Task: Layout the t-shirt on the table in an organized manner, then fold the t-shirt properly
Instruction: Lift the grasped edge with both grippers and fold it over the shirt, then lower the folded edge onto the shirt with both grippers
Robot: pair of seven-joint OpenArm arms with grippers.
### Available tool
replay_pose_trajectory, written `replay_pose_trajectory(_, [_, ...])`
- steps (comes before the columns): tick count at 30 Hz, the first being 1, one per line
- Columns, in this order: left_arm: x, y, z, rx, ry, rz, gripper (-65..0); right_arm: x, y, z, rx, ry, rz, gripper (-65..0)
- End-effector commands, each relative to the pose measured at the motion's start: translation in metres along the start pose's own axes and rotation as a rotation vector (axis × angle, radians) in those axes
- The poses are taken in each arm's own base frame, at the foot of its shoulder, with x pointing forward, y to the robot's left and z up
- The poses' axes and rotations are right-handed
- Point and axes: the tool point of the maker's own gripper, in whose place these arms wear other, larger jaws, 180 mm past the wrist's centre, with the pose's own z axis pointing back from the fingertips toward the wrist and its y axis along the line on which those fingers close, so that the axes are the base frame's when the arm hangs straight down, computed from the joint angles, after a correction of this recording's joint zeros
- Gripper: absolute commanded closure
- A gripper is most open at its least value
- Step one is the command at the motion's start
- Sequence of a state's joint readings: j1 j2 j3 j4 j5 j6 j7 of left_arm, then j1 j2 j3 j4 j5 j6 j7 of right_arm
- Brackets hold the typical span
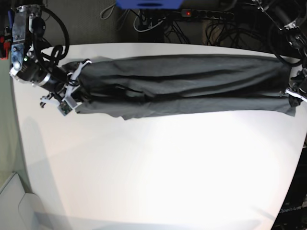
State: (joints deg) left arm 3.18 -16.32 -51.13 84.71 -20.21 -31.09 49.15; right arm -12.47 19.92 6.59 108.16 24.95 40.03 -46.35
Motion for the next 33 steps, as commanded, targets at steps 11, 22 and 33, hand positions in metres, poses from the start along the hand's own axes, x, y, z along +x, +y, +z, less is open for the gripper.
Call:
replay_pose_trajectory(11, [0.023, 0.034, 0.02, 0.074, -0.076, 0.01, -0.5, 0.0, 0.001, 0.014, 0.013, -0.059, 0.027, -3.1])
replay_pose_trajectory(22, [0.017, 0.042, 0.025, 0.091, -0.052, -0.01, -0.5, -0.01, 0.005, 0.017, 0.03, -0.046, 0.03, -3.1])
replay_pose_trajectory(33, [-0.017, 0.052, 0.035, 0.11, 0.037, -0.035, -0.5, -0.035, 0.011, 0.009, 0.075, 0.028, 0.016, -3.1])
